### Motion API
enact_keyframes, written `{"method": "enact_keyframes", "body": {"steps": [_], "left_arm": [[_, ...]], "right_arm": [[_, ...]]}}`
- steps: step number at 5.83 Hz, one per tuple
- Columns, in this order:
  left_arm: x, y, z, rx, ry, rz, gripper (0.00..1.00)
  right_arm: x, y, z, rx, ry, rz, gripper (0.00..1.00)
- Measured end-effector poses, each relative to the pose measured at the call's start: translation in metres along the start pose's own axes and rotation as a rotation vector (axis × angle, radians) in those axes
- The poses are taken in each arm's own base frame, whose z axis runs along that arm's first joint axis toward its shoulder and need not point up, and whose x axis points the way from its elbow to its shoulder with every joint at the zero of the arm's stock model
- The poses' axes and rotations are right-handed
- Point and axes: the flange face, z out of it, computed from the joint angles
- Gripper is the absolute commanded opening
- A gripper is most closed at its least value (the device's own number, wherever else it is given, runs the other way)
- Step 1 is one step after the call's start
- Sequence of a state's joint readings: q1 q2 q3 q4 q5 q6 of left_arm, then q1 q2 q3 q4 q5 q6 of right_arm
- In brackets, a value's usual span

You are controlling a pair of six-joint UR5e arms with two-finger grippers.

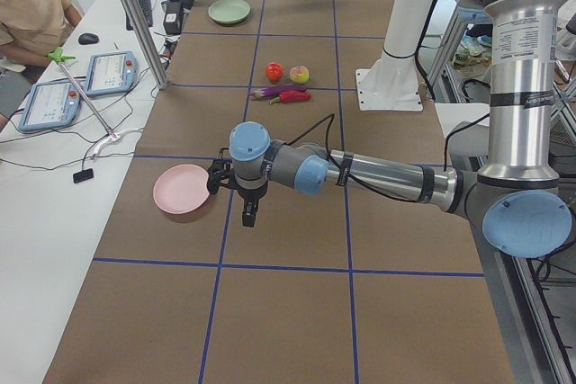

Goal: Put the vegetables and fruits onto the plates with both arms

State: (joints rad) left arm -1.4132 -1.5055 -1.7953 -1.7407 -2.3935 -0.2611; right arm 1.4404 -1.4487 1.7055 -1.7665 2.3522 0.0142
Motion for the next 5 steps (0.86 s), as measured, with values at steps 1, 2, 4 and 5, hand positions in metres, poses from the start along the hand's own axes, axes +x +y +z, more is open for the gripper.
{"method": "enact_keyframes", "body": {"steps": [1,2,4,5], "left_arm": [[0.001,0.000,-0.002,0.014,-0.008,0.011,1.00],[-0.002,0.002,-0.001,0.036,-0.020,0.021,1.00],[-0.006,0.012,0.005,0.042,0.035,0.028,1.00],[0.015,0.004,0.013,0.019,0.090,-0.024,1.00]], "right_arm": [[0.001,0.001,0.001,-0.002,-0.001,0.002,1.00],[0.001,0.002,0.003,-0.005,-0.002,0.006,1.00],[0.002,0.002,0.012,-0.016,-0.002,0.008,1.00],[0.000,0.002,0.015,-0.010,-0.004,-0.006,1.00]]}}
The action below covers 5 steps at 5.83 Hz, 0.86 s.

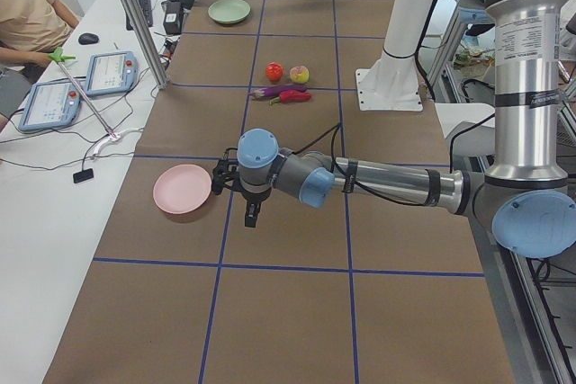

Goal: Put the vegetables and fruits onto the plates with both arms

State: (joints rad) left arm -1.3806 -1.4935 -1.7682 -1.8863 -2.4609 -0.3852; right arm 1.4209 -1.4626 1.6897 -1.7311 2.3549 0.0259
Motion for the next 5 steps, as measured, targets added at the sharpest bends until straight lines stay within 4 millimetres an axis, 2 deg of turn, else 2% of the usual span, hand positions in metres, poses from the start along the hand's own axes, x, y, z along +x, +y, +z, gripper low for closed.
{"method": "enact_keyframes", "body": {"steps": [1,3,4,5], "left_arm": [[0.054,-0.016,0.016,-0.028,0.054,-0.057,1.00],[0.198,-0.048,0.046,-0.080,0.141,-0.101,1.00],[0.285,-0.053,0.071,-0.103,0.158,-0.133,1.00],[0.384,-0.042,0.109,-0.117,0.123,-0.161,1.00]], "right_arm": [[-0.002,0.003,0.005,-0.004,-0.016,-0.006,1.00],[0.001,0.021,0.020,-0.020,-0.100,-0.001,1.00],[0.004,0.032,0.029,-0.003,-0.123,-0.027,1.00],[0.003,0.040,0.038,0.013,-0.135,-0.064,1.00]]}}
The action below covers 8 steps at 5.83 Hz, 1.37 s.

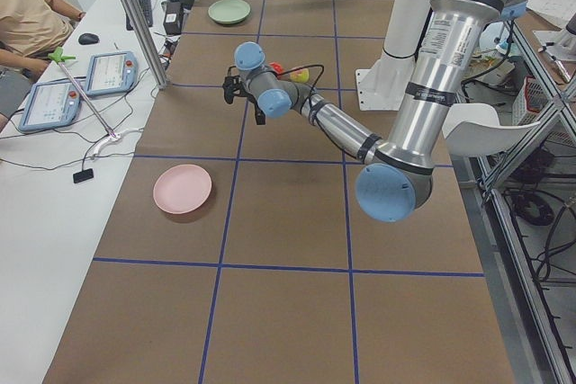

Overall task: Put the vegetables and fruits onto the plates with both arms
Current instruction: 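Move the left gripper down over the purple eggplant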

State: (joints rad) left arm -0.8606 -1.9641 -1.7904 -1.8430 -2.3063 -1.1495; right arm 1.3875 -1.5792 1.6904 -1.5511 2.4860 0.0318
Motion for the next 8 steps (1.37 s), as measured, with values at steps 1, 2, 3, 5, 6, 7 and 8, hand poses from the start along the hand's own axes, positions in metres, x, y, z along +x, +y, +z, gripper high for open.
{"method": "enact_keyframes", "body": {"steps": [1,2,3,5,6,7,8], "left_arm": [[0.071,0.016,0.046,0.006,-0.074,-0.006,1.00],[0.141,0.021,0.092,0.021,-0.152,0.008,0.99],[0.187,0.022,0.124,0.025,-0.196,0.023,0.99],[0.219,0.015,0.159,0.009,-0.244,0.016,0.99],[0.220,0.009,0.171,0.006,-0.263,0.009,0.98],[0.219,0.005,0.181,0.015,-0.270,0.012,0.95],[0.216,0.001,0.191,0.028,-0.264,0.021,0.86]], "right_arm": [[-0.004,0.002,0.006,0.002,-0.006,-0.024,1.00],[-0.007,0.002,0.011,-0.003,-0.008,-0.036,1.00],[-0.009,0.003,0.014,-0.011,-0.008,-0.039,1.00],[-0.006,0.005,0.025,-0.032,-0.008,-0.035,1.00],[-0.005,0.006,0.029,-0.041,-0.006,-0.033,1.00],[-0.004,0.006,0.032,-0.047,-0.004,-0.033,1.00],[-0.004,0.006,0.035,-0.052,-0.003,-0.034,1.00]]}}
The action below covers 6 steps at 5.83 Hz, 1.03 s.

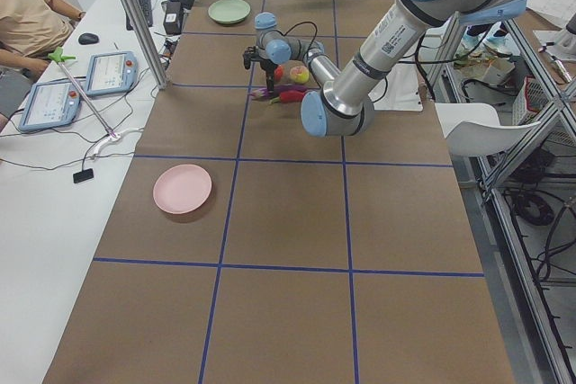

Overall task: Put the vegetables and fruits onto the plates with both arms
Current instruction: 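Move the left gripper down over the purple eggplant, then close the left gripper on the eggplant and lift it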

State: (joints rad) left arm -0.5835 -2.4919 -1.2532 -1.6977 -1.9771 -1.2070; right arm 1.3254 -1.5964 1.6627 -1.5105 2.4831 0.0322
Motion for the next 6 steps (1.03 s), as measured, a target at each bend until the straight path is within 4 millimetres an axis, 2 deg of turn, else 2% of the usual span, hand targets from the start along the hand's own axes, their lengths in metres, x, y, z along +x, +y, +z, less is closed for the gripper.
{"method": "enact_keyframes", "body": {"steps": [2,3,4,5,6], "left_arm": [[-0.001,0.000,0.011,0.005,0.008,0.004,0.56],[-0.001,0.002,0.015,0.002,0.005,0.001,0.20],[-0.001,0.003,0.017,-0.002,-0.001,-0.007,0.00],[0.000,0.004,0.015,-0.005,0.000,-0.022,0.00],[0.005,0.006,-0.002,0.001,0.019,-0.039,0.00]], "right_arm": [[0.002,0.000,0.005,-0.010,-0.001,0.005,1.00],[0.005,0.001,0.007,-0.015,-0.001,0.010,1.00],[0.007,0.000,0.010,-0.019,-0.002,0.013,1.00],[0.008,-0.001,0.012,-0.022,-0.002,0.016,1.00],[0.009,-0.001,0.013,-0.024,-0.002,0.017,1.00]]}}
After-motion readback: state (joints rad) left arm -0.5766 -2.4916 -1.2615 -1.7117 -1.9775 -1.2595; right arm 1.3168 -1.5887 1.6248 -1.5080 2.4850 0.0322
